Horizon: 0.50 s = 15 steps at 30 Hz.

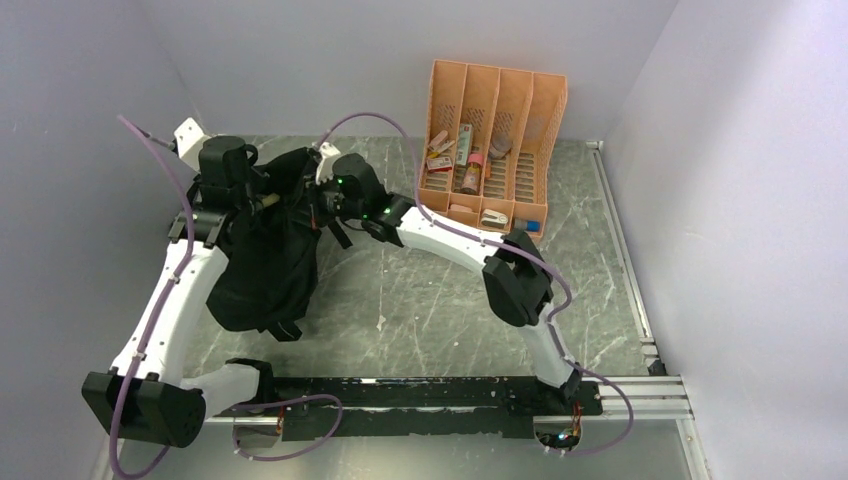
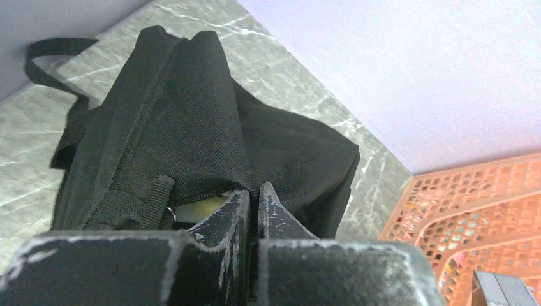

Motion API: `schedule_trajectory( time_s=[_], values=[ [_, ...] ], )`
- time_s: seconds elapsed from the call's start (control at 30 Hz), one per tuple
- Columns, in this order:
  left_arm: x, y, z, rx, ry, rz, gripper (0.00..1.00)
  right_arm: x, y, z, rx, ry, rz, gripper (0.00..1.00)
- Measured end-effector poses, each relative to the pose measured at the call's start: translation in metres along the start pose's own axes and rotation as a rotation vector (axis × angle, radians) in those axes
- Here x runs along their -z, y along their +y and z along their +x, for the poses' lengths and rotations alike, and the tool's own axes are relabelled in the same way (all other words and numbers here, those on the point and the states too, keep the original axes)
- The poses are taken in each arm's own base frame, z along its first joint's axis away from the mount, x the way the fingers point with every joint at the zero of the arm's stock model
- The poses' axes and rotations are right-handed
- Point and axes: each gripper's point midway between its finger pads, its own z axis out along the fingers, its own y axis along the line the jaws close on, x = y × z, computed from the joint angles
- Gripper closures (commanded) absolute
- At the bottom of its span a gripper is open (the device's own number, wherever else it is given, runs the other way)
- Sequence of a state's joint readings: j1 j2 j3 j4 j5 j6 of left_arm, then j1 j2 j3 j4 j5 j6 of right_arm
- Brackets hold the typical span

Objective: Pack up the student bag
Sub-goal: Place the student bag at the center of the board.

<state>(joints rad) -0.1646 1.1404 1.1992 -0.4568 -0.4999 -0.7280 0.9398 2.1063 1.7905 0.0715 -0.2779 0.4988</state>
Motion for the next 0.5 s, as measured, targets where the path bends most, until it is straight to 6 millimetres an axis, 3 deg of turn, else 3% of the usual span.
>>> schedule_trajectory(
  time_s=[0.1, 0.27, 0.4, 0.5],
  values=[
    [-0.001, 0.009, -0.003, -0.016, -0.02, -0.045, 0.95, -0.012, -0.003, 0.008, 0.011, 0.028, -0.016, 1.0],
    [-0.001, 0.035, 0.012, -0.061, -0.004, -0.129, 0.95, -0.031, -0.034, 0.049, 0.023, 0.115, 0.009, 1.0],
    [-0.005, 0.063, 0.044, -0.098, 0.037, -0.181, 0.95, -0.031, -0.069, 0.086, 0.002, 0.187, 0.062, 0.81],
    [-0.011, 0.069, 0.056, -0.088, 0.035, -0.177, 0.95, -0.021, -0.1, 0.095, -0.018, 0.21, 0.109, 0.66]
  ],
)
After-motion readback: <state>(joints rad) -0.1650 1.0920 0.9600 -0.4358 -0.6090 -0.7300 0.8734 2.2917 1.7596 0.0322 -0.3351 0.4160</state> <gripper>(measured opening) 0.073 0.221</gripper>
